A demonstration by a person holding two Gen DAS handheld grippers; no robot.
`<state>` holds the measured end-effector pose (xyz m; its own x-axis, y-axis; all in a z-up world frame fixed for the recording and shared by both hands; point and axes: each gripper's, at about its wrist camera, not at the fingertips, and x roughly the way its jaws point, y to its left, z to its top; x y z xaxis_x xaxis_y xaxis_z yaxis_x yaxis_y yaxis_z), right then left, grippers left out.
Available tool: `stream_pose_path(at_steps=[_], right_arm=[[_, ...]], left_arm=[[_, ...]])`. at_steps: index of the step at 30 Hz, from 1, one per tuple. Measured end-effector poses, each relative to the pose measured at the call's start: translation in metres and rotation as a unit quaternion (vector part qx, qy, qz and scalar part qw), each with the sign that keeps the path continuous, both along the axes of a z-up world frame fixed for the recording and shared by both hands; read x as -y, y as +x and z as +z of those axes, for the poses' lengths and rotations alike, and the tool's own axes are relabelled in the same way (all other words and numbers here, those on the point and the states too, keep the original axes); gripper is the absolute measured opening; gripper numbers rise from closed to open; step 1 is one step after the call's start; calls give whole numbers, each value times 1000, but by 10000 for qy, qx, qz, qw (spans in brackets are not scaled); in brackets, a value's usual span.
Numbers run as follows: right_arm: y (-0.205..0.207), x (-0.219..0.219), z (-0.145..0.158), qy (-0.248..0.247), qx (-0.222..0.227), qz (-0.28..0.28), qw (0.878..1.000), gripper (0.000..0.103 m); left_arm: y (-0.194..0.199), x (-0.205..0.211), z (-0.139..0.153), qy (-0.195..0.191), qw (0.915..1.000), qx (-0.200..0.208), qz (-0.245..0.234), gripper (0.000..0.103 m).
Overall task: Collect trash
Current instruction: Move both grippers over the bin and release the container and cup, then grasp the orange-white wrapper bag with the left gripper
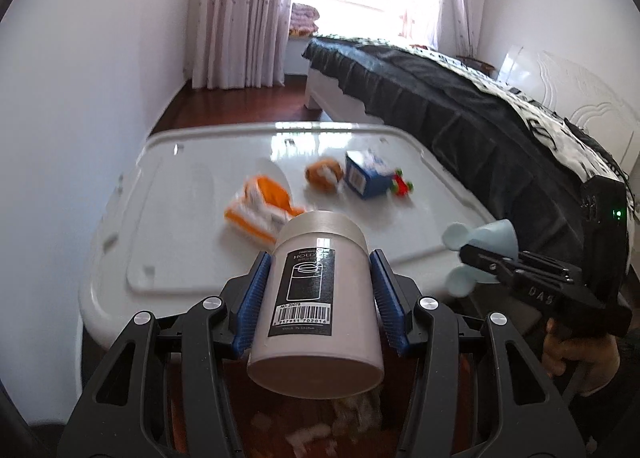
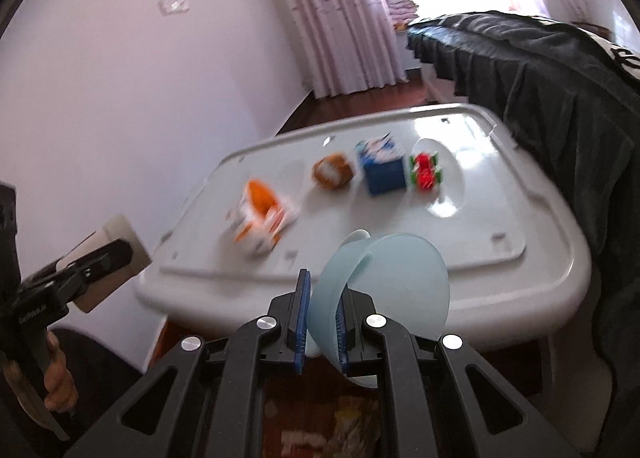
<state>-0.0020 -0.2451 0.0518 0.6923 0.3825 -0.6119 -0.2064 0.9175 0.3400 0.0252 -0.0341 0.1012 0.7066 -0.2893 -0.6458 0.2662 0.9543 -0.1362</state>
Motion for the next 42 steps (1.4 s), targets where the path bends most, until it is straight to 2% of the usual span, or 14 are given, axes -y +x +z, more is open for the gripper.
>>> stream_pose_path(at_steps=[5,9,14,18,21,27,28,30,31,34,36,42], right_arm=[[-30,-22,-12,-92,-213,264,9994,11],[-52,-35,-31,-22,-582,387,9976,12],[-68,-52,-55,-142,-995,550,9934,12],[-67,-58,-63,-211,-1118,605,9917,12],[-64,-60,-67,-266,-1191,627,9905,12],[-59,-64,-75,-347,-1394,678,9873,12],[-57,-64,-78,-358,-1471,662,9863,18],[-53,-62,-84,-399,-1628,472,9847,72],[-53,-61,-85,-442,-1624,343,9851,74],[-47,-52,-90,-311,-1780,105,9835,73],[-46,-45,-88,-192,-1776,-66,9839,72],[-46,-41,-86,-91,-1745,-174,9845,72]], left_arm=[[-27,-1,-25,-10,9989,-452,84,49],[-43,-1,-53,22,9952,-962,151,49],[-50,2,-96,299,9843,-1717,279,49],[-47,-3,-125,428,9728,-2236,430,49],[-44,-9,-139,439,9667,-2465,539,49],[-44,-15,-153,435,9599,-2698,631,49],[-43,-15,-155,468,9582,-2742,665,50],[-41,-17,-165,664,9498,-2946,822,70],[-40,-19,-172,828,9424,-3092,972,84],[-39,-25,-185,937,9294,-3392,1109,86],[-41,-26,-189,909,9257,-3504,1100,86],[-44,-22,-178,922,9346,-3280,1023,86]])
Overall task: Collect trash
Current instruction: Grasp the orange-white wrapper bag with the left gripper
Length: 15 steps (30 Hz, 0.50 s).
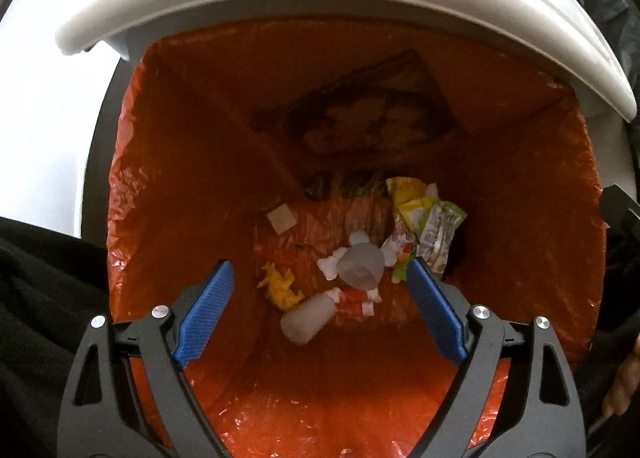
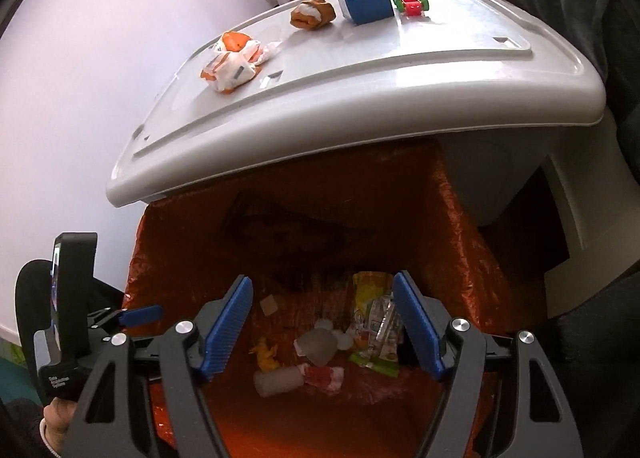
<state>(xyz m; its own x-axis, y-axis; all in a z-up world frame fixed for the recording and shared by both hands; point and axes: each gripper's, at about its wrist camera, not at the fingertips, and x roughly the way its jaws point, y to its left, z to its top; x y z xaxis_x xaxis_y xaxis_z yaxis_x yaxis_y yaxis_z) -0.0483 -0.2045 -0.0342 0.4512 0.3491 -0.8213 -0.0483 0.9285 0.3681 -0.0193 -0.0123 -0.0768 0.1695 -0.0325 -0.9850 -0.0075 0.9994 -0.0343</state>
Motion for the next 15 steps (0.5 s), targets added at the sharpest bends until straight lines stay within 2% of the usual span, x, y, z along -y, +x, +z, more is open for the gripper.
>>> stream_pose_path(at_steps=[4,8,11,15], right_arm=[[-1,2,5,61,71,-8,10000,72],[10,9,23,154,254,36,9996,72],[35,17,46,63,548,86,9984,72],[75,36,81,-234,1100,-21,9937,75]], left_arm=[[4,3,14,-91,9996,285,13,86],[14,2,44,-555,9956,761,-2,86],[34,2,72,-948,9885,1172,75,86],[75,6,98,-1064,9818,1540,327,86]])
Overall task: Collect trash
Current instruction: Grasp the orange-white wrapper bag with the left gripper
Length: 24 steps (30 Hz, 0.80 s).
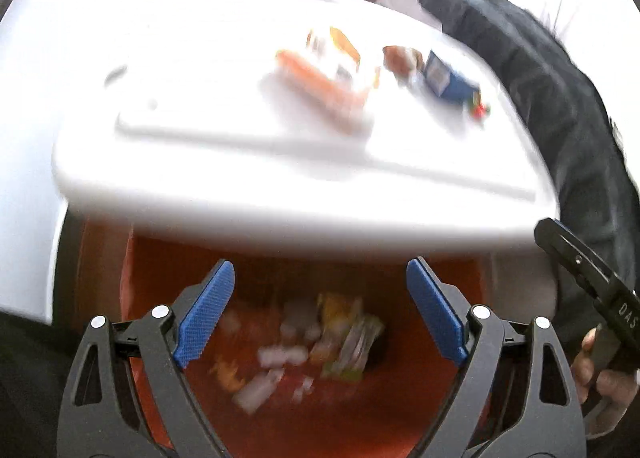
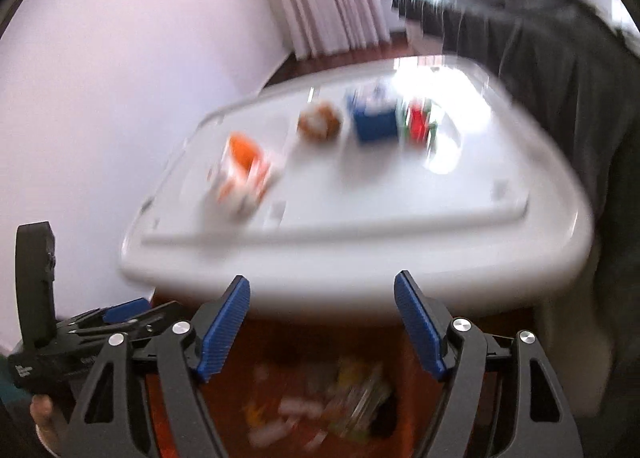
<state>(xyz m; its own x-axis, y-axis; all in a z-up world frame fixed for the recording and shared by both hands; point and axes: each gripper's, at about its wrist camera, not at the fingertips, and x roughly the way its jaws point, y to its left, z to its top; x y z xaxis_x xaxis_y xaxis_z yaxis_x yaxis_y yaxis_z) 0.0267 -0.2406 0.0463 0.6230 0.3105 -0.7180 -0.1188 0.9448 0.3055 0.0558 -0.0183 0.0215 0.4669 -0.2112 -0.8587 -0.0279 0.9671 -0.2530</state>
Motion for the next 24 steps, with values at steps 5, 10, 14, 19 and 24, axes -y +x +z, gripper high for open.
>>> stream_pose_path(at_steps=[5,10,14,19,24], right_arm=[[42,23,22,-158,439,-340,9983,76],[50,43,4,257,240,-834,9959,78],[55,46,2,479,169,-850,9951,77],[57,44,5,462,302,-820,9951,77],[64,42,0,530,196,-777,9954,78]], left_arm=[[55,10,11,-107,9993,197,303,86],[97,17,0,69,9962,116,864,86],[129,25,-8,253,9912,95,1295,86],[162,45,-32,763,9878,64,1357,87],[159,59,-34,1343,9865,472,816,53]])
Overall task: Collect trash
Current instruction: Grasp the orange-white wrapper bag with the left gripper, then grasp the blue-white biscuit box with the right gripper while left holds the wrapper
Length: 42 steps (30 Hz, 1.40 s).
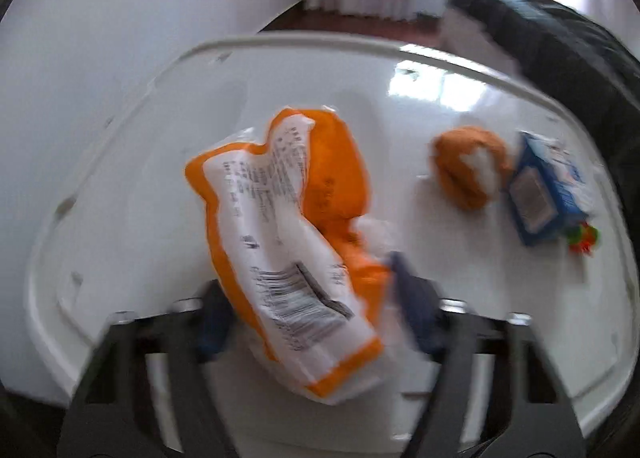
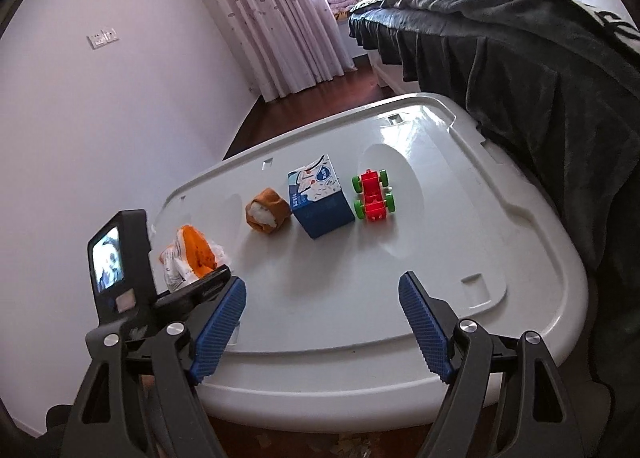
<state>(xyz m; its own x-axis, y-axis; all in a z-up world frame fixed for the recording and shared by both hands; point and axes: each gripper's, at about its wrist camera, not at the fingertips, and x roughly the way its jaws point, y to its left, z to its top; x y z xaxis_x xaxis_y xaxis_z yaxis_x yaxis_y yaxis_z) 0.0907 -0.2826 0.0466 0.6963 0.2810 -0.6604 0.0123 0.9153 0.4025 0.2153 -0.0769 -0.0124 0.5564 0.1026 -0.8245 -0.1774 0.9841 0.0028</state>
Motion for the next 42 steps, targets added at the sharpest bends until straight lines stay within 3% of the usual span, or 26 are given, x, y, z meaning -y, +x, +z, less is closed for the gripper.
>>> stream_pose_path(at_steps=[2,5,8,15,18,23,27,34,42], right_arm=[[3,-2,-1,14,-24,10,10000,77],[6,-9,-3,-66,-45,49,10000,74],[6,-15,-6,-194,-48,100,9998,71],[4,-22,-14,-461,-132,117,9988,69],[2,-29,-12,-507,-29,236,9984,69],[10,-44,-1,-826,327,520,9947,69],[42,-54,12,-1315,662,834,9856,65],[130,-64,-8,-2098,82,1001,9726,61],[167,-76,-45,-2339,-401,1181,9642,62]], left_arm=[[-2,-3,1,-21,9999,42,-109,41],[-5,-13,4,-190,9997,11,-174,35],[-15,-27,8,-338,9990,-126,-250,35],[-62,-53,32,-151,9970,-323,-690,34],[-91,-63,35,-20,9968,-135,-790,34],[-100,-65,27,219,9965,198,-781,34],[-92,-68,27,-60,9969,126,-775,34],[-92,-76,36,-257,9972,234,-668,34],[-90,-70,35,-244,9966,220,-759,35]])
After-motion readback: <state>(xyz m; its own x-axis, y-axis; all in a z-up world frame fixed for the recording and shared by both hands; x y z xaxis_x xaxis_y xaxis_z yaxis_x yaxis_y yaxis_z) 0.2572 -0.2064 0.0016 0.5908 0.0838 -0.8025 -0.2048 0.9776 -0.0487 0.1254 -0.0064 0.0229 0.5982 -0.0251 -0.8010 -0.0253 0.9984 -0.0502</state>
